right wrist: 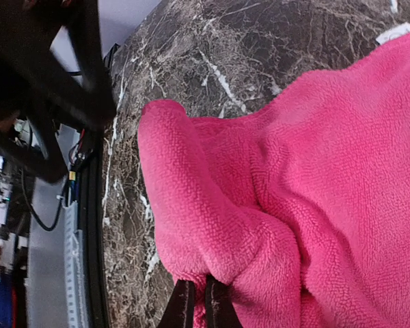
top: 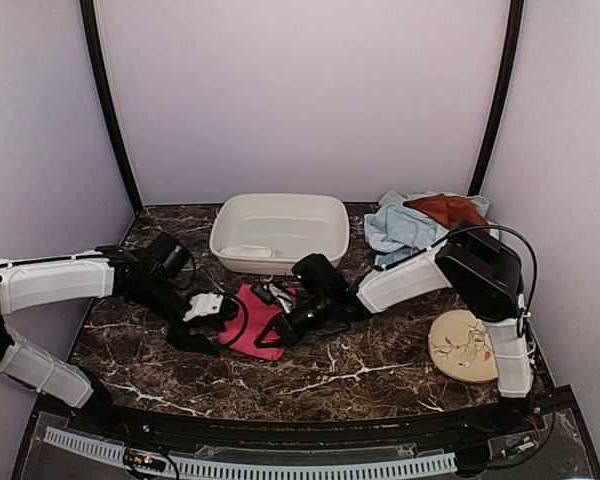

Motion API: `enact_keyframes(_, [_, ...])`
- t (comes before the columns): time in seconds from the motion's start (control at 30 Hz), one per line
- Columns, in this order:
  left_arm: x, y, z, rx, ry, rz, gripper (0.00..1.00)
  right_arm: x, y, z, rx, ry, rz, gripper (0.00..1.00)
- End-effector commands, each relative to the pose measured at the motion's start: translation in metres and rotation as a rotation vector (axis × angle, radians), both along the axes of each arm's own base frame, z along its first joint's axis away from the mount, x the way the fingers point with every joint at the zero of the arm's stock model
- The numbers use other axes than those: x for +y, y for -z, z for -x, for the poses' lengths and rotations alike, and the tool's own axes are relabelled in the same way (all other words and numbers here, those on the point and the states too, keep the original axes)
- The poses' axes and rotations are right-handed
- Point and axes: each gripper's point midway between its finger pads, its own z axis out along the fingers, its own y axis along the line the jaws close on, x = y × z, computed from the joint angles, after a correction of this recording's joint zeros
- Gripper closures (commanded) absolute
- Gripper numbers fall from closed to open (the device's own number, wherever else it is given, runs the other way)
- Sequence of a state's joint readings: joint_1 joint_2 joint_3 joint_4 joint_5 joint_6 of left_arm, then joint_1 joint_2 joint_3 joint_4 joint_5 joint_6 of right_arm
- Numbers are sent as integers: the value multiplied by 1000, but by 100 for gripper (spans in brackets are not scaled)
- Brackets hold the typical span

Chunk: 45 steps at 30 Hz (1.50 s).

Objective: Roll the towels
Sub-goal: Roll the towel at the center of the board.

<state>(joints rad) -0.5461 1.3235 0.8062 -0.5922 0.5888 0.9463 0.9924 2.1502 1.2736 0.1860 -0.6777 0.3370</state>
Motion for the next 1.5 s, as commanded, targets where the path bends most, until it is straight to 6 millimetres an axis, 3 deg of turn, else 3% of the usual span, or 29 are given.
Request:
enact_keyframes(0.0, [-11,20,0,-127,66,-71,40,-9,19,13,274,12,73,100])
enact_keyframes(0.17, [-25,38,-14,-213,87,-123,42,-11,20,7,314,41,82,100])
enact_keyframes(0.33, [-38,41,-35,-264,54,-124,49,-12,25,4,326,52,106,100])
enact_keyframes(0.53, [-37,57,-38,-252,89,-169,48,-12,18,-7,388,83,64,100])
enact_keyframes(0.67, [-35,67,-44,-282,97,-208,48,-14,25,-10,432,93,99,100])
enact_keyframes(0.77, [-39,57,-43,-291,96,-203,48,-23,40,-14,450,122,170,100])
enact_keyframes(0.97, [-41,22,-19,-243,138,-131,47,-40,58,-20,469,184,232,100])
enact_keyframes(1.07, [-40,27,-15,-246,152,-133,46,-40,61,-20,474,188,245,100])
enact_keyframes(1.33, [-49,38,-29,-311,151,-137,44,-42,65,-24,495,203,280,100])
enact_keyframes(1.47, [-46,53,-40,-339,144,-194,44,-42,64,-24,518,207,273,100])
